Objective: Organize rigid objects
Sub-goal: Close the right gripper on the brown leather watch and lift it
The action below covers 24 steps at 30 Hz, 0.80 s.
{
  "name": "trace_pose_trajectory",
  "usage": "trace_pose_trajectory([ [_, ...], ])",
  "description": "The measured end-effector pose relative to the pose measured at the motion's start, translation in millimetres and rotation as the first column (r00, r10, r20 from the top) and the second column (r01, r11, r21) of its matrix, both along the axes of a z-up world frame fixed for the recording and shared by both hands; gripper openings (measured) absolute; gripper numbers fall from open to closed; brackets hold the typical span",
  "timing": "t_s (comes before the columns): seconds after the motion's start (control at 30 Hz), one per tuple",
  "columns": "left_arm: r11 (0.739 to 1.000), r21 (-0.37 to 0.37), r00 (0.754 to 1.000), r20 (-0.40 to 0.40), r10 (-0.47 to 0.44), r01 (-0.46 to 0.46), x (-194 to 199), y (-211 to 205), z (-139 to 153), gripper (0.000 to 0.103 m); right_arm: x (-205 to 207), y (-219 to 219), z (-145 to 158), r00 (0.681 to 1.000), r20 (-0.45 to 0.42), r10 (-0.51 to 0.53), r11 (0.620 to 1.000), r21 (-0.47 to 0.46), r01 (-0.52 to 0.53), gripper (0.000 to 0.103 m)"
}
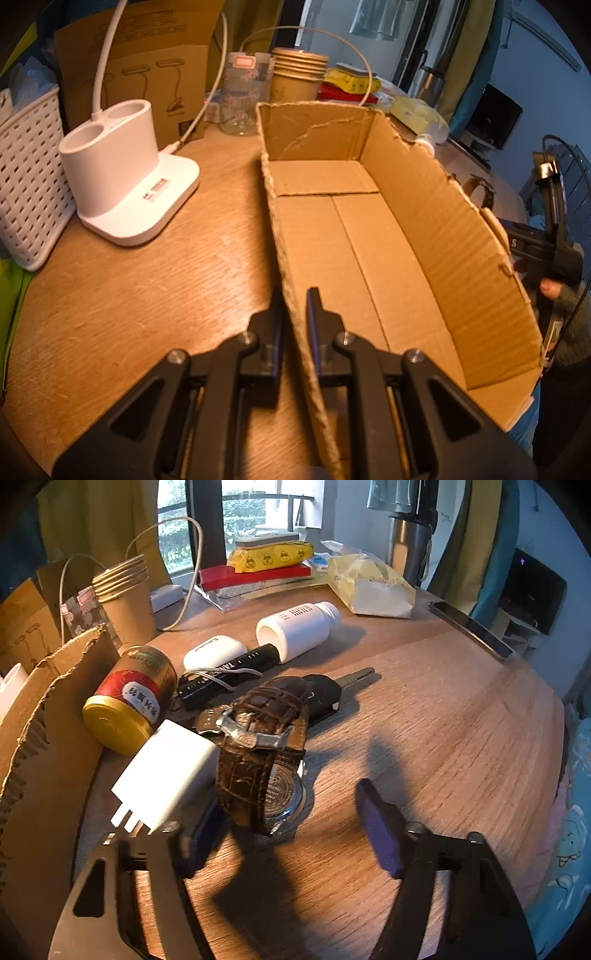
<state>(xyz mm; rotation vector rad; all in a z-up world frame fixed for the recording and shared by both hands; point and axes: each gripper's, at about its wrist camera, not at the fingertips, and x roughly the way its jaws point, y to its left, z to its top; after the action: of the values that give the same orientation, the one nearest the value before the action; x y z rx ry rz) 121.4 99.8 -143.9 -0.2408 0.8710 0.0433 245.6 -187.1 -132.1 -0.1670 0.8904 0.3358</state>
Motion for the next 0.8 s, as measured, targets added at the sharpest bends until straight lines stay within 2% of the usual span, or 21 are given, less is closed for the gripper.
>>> trace_pose_trajectory([
  [0.07, 1.000, 0.001, 1.000, 0.001, 0.000, 0.000, -0.1, -0.1, -0.1, 0.012, -1.2, -1.0, 1.3, 1.000, 0.007, 0.003, 1.000, 0.002, -0.003, 0.049],
  [0.1, 1.000, 0.001, 1.000, 0.001, 0.000, 0.000, -0.1, -0.2, -0.1, 0.012, -0.9, -1.1, 1.3, 1.000, 0.009, 0.003, 1.000, 0.005, -0.003, 0.044],
  [0.57, 1.000, 0.001, 1.000, 0.001, 0.000, 0.000, -0.1, -0.4, -0.5, 0.012, -5.7, -8.8, 4.8, 1.000, 0.022, -0.005, 0.999, 0.045, 0.004, 0.043],
  [0.8, 1.000, 0.003, 1.000, 0.000, 0.002, -0.002, -0.1, -0.5, -0.6, 0.012, -24.0, -12.7, 14.3, 0.999, 0.039, 0.009, 0.999, 0.053, -0.011, 0.043],
])
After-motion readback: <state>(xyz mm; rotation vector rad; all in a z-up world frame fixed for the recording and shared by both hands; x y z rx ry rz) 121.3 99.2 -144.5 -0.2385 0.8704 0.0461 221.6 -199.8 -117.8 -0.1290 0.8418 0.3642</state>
